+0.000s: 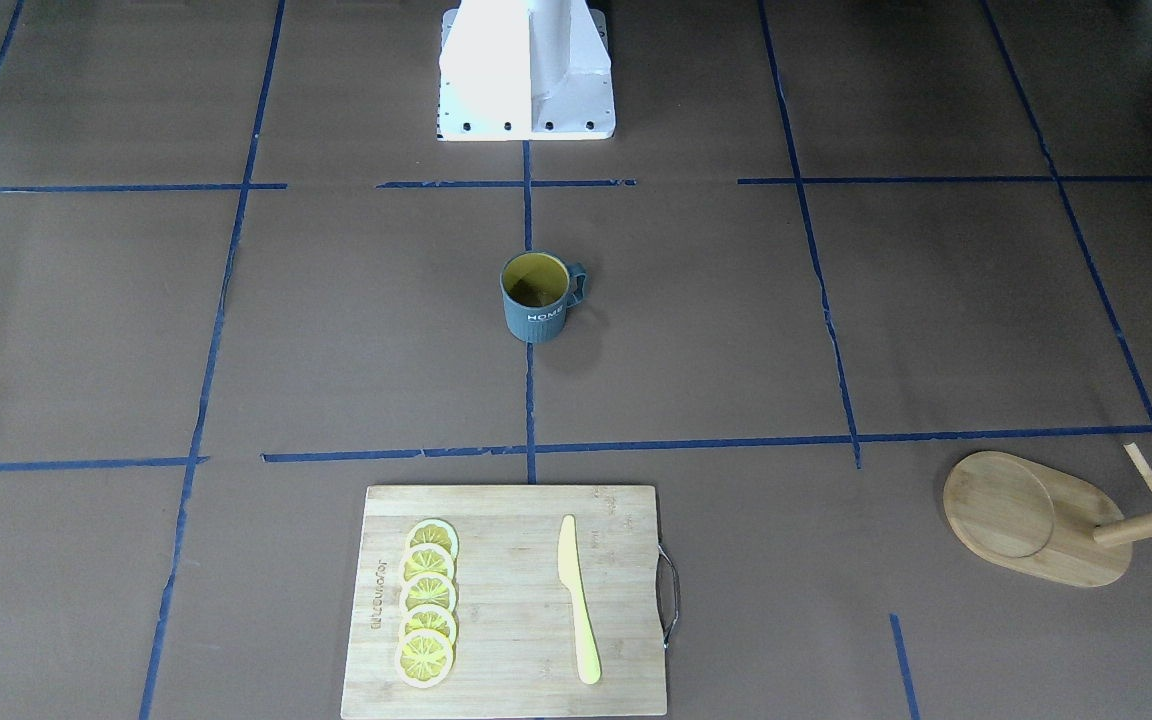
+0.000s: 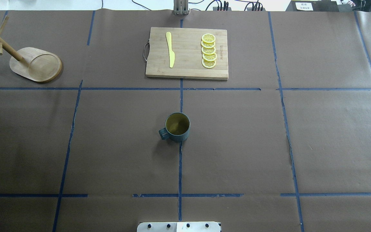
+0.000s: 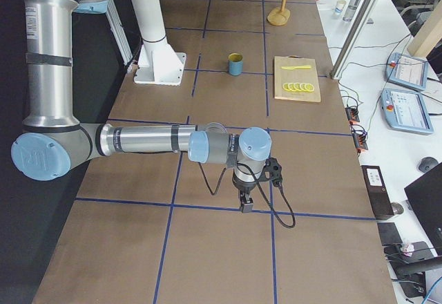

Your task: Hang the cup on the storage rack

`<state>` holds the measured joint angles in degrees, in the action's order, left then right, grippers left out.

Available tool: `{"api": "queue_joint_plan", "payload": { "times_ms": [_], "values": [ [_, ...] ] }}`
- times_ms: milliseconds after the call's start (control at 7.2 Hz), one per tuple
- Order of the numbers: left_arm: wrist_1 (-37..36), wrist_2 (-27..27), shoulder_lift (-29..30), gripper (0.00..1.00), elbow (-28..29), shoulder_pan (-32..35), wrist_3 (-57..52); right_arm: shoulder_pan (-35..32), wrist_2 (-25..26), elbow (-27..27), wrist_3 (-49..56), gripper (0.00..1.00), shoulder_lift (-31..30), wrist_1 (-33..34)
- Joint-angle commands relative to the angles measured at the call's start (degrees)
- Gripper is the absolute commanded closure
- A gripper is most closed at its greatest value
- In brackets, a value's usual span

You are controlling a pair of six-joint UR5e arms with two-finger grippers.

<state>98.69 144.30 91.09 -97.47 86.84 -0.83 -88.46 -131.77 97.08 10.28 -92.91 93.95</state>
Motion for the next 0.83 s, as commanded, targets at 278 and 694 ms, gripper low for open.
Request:
{"api": "queue_joint_plan", "payload": {
  "times_ms": [278, 694],
  "values": [
    [28.1, 2.3, 0.5, 0.0, -1.3, -14.4, 14.5, 0.1, -0.2, 0.0, -0.6, 0.0, 0.8, -1.0],
    [46.2, -24.5, 5.0, 0.0, -1.2, -37.6, 35.3, 0.1, -0.1, -0.1, -0.5, 0.0, 0.2, -1.0]
  ]
}}
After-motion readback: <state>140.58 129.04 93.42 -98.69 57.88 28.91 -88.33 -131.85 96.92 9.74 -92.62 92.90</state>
